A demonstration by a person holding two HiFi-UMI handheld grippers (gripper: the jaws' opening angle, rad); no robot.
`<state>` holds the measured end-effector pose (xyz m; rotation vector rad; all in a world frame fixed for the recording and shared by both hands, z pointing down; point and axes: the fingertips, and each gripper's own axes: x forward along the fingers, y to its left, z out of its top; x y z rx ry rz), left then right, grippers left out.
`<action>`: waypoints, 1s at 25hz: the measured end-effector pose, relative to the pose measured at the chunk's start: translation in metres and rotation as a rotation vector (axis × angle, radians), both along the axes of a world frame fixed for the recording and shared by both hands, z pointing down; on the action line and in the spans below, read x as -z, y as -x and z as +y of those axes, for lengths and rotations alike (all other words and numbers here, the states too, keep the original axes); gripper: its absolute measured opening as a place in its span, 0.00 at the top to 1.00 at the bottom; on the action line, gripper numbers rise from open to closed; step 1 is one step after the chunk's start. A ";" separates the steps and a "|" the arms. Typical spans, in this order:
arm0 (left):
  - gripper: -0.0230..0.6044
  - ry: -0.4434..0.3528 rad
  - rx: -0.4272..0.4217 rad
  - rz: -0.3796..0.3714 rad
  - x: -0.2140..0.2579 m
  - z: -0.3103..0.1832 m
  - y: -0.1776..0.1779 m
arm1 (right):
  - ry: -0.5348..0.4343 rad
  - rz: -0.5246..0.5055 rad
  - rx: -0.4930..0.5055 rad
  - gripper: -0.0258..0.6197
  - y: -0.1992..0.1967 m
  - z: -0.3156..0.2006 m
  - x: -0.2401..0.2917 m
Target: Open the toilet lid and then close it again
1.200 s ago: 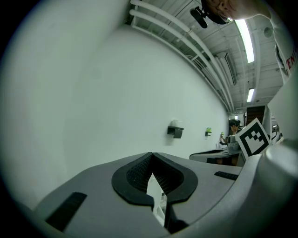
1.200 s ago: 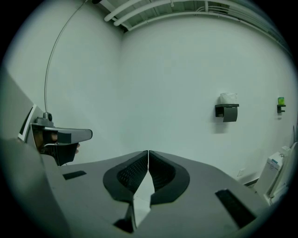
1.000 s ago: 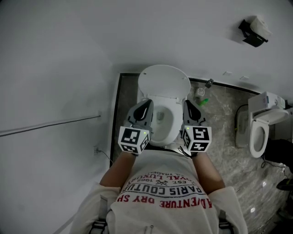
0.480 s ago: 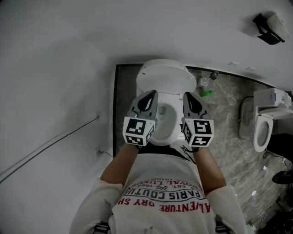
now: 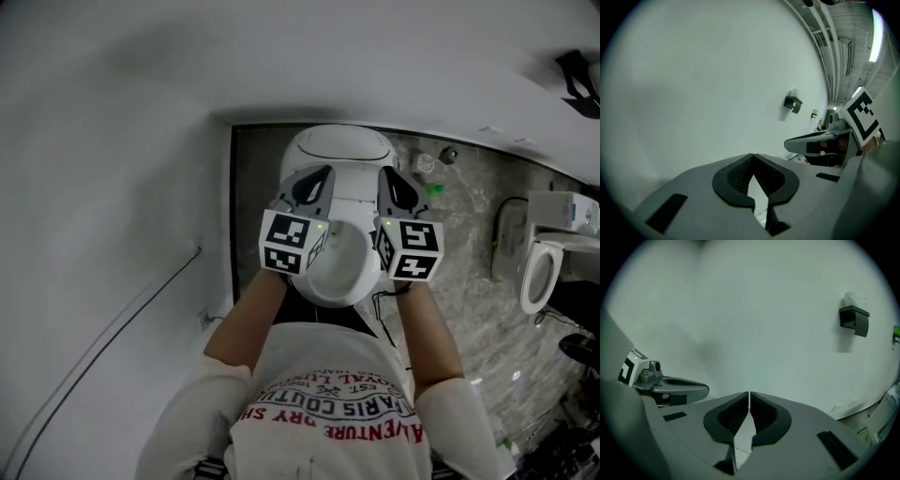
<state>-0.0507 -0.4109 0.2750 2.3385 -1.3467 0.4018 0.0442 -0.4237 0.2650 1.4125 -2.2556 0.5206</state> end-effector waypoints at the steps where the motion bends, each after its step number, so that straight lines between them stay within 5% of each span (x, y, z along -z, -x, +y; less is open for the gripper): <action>1: 0.95 0.006 -0.004 0.000 -0.004 -0.007 -0.002 | 0.010 0.006 0.001 0.94 0.004 -0.007 -0.005; 11: 0.95 0.069 -0.024 0.023 -0.032 -0.044 -0.009 | 0.067 0.042 -0.058 0.94 0.011 -0.032 -0.040; 25: 0.95 0.042 -0.003 0.064 -0.027 -0.005 -0.012 | 0.053 -0.001 -0.036 0.94 0.013 0.013 -0.029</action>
